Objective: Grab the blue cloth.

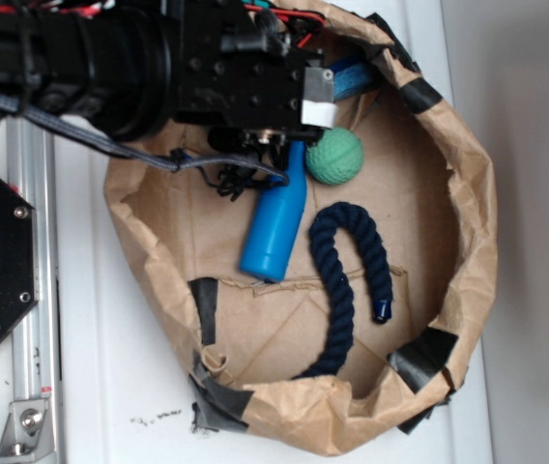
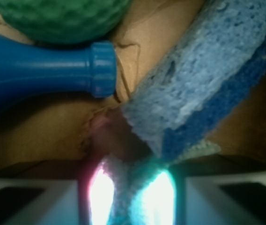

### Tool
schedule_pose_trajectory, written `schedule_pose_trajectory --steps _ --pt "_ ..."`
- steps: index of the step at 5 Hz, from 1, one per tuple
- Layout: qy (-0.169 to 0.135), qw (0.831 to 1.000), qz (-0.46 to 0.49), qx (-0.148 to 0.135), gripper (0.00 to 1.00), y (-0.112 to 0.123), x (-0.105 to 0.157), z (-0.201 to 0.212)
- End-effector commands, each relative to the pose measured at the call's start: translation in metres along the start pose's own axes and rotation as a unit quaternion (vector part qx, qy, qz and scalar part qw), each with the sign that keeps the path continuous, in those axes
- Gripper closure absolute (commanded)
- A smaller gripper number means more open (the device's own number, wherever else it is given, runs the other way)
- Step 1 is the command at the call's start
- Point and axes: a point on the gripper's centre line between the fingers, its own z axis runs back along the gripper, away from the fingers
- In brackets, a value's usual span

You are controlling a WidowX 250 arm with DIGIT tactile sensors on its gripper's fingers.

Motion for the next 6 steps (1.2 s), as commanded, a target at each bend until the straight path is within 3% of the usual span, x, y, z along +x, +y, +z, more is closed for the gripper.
schedule_pose_trajectory --steps 1,2,3,4,6 --pt "-0.023 0.999 0.017 0.016 1.0 0.004 -0.001 0.013" --pt "-0.076 0.997 0.018 -0.001 1.0 -0.009 0.008 0.067" --pt "-0.118 0.992 0.033 -0.035 1.0 -0.027 0.033 0.129" --pt "-0.126 0.987 0.065 -0.078 1.0 -0.031 0.05 0.176" --pt "-0.107 0.981 0.104 -0.124 1.0 -0.036 0.056 0.154"
